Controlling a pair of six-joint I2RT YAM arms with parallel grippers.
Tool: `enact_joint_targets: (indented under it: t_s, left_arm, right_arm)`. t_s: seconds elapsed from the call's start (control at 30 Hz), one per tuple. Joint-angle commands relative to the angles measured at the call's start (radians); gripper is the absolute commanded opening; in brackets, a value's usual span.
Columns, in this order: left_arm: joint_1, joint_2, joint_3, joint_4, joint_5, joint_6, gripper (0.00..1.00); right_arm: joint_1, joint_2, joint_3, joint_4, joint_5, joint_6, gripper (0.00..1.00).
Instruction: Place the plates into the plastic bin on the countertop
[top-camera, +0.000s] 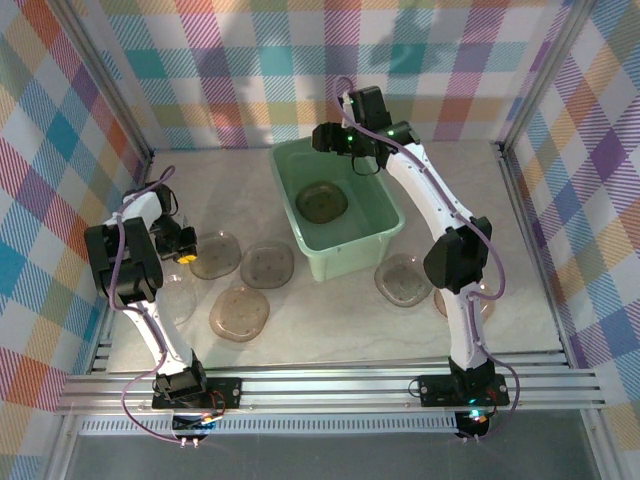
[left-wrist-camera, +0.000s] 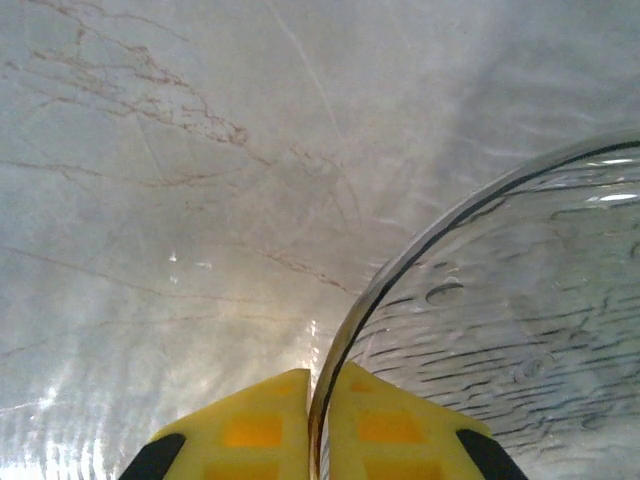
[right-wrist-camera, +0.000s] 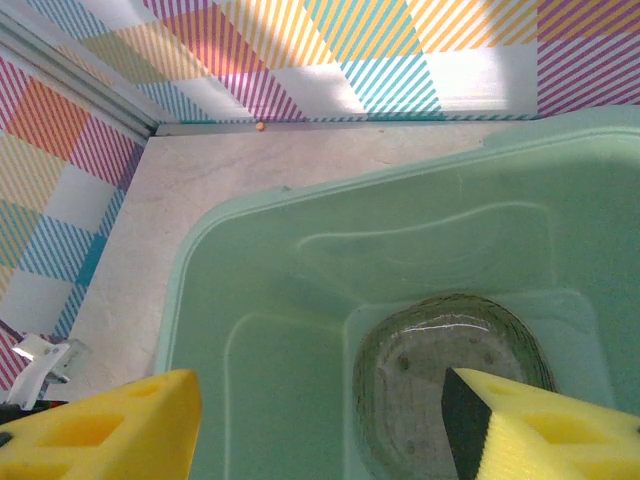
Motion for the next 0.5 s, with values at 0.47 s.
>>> enact_joint_targets:
  t_s: [0.47]
  left_arm:
    - [0.004, -0.226, 0.081, -0.036, -0.020, -0.052, 0.00]
  right_arm:
    - [0.010, -0.034, -0.011, 0.046, -0.079, -0.027, 0.65]
